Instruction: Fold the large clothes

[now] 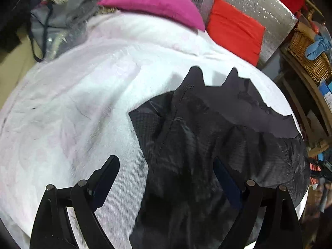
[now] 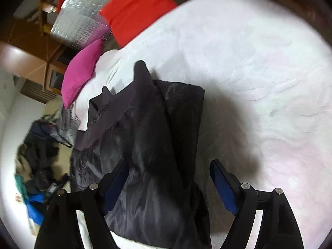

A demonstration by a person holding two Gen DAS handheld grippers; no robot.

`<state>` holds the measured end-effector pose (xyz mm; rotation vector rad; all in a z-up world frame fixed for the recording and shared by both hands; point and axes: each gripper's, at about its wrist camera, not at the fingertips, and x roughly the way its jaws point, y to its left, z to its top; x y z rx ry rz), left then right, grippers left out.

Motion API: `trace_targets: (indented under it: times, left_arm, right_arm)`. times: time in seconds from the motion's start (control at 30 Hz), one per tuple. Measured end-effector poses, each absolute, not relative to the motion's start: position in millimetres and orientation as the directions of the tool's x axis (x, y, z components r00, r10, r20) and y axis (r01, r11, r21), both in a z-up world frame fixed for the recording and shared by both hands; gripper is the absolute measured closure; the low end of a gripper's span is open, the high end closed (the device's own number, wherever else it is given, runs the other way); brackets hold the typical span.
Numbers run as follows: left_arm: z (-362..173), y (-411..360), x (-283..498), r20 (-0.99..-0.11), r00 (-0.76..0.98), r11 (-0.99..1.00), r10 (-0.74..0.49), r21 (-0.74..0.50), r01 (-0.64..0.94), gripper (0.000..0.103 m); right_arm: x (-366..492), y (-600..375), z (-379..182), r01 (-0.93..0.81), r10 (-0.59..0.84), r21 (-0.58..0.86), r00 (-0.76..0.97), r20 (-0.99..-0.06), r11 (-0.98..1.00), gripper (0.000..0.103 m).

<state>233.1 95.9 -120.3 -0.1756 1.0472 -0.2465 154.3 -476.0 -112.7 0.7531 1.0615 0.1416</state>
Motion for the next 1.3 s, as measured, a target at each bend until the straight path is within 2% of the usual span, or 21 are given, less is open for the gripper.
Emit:
trace_targets:
  times: [0.13, 0.2, 0.23, 0.27, 0.33, 0.37, 0.43, 0.5, 0.57, 0.63, 0.67, 0.83, 0.97, 1.03, 1.17, 1.3]
  left_arm:
    - [-144.9, 83.4, 249.2, -0.867, 0.383, 0.947, -0.320, -0.280, 0.158, 0.012]
    - [-155.6, 73.1, 251.1, -0.870, 0.369, 0.943, -0.326, -0.269, 0.198, 0.033]
    - [-158.3, 71.4, 252.5, -0.864, 0.356, 0.933, -0.355, -0.300, 0.200, 0.050]
    - [-156.4, 70.8, 254.1, -0.858, 0.363, 0.930, -0.363, -0.312, 0.192, 0.060]
    - [-147.7, 68.2, 256.6, -0.854, 0.386, 0.936, -0.349, -0.295, 0.194, 0.073]
    - [-142.3, 65.3, 258.2, -0.853, 0.392, 0.936, -0.345, -0.285, 0.206, 0.074]
    - [-142.2, 59.8, 260.1, -0.859, 0.384, 0.937, -0.339, -0.271, 0.223, 0.074]
    - [-147.4, 58.1, 258.3, -0.863, 0.398, 0.947, -0.312, -0.249, 0.205, 0.063]
    - [-149.3, 62.5, 255.1, -0.859, 0.416, 0.954, -0.297, -0.249, 0.167, 0.045]
    - [-139.7, 69.1, 246.3, -0.854, 0.449, 0.965, -0.262, -0.219, 0.145, 0.039]
    - [-133.0, 71.7, 241.6, -0.847, 0.468, 0.967, -0.251, -0.206, 0.147, 0.039]
    - [-87.6, 92.9, 216.4, -0.776, 0.595, 0.978, -0.208, -0.182, 0.105, 0.025]
    - [-67.8, 92.5, 183.1, -0.744, 0.645, 0.983, -0.177, -0.162, 0.084, 0.021]
    - [-63.1, 73.3, 166.9, -0.728, 0.665, 0.985, -0.168, -0.143, 0.092, 0.013]
    - [-64.8, 33.8, 139.0, -0.706, 0.687, 0.985, -0.173, -0.111, 0.135, 0.011]
    - [-87.9, 4.6, 132.2, -0.742, 0.647, 0.984, -0.175, -0.109, 0.141, 0.011]
  right_arm:
    - [173.8, -459.7, -131.3, 0.204, 0.483, 0.598, 0.418, -0.769, 0.775, 0.023]
    - [173.5, -451.6, -127.4, 0.167, 0.501, 0.608, 0.424, -0.755, 0.776, 0.078]
    - [171.5, -448.9, -119.2, 0.156, 0.482, 0.593, 0.441, -0.757, 0.790, 0.084]
    - [167.2, -444.1, -106.3, 0.136, 0.455, 0.565, 0.455, -0.766, 0.814, 0.087]
    - [152.1, -440.0, -85.1, 0.124, 0.424, 0.540, 0.487, -0.764, 0.832, 0.088]
    - [146.0, -438.8, -80.6, 0.115, 0.414, 0.529, 0.492, -0.766, 0.841, 0.089]
    - [140.6, -440.4, -88.1, 0.131, 0.409, 0.524, 0.479, -0.777, 0.842, 0.088]
    - [139.4, -446.0, -108.2, 0.172, 0.420, 0.556, 0.486, -0.766, 0.813, 0.081]
    - [136.6, -447.1, -113.2, 0.214, 0.416, 0.577, 0.506, -0.756, 0.788, 0.069]
    - [131.2, -451.6, -107.6, 0.229, 0.391, 0.567, 0.523, -0.758, 0.792, 0.056]
    - [125.8, -452.6, -96.9, 0.215, 0.370, 0.551, 0.544, -0.753, 0.806, 0.044]
    - [103.4, -456.7, -47.9, 0.235, 0.272, 0.522, 0.642, -0.717, 0.820, 0.041]
    - [79.1, -425.2, -2.0, 0.192, 0.212, 0.478, 0.714, -0.667, 0.857, 0.037]
    - [65.1, -389.9, 16.4, 0.116, 0.226, 0.454, 0.743, -0.629, 0.884, 0.029]
    - [62.7, -329.2, 13.0, 0.044, 0.251, 0.410, 0.729, -0.636, 0.911, 0.027]
    - [75.6, -297.3, -26.3, 0.084, 0.207, 0.358, 0.686, -0.698, 0.930, 0.026]
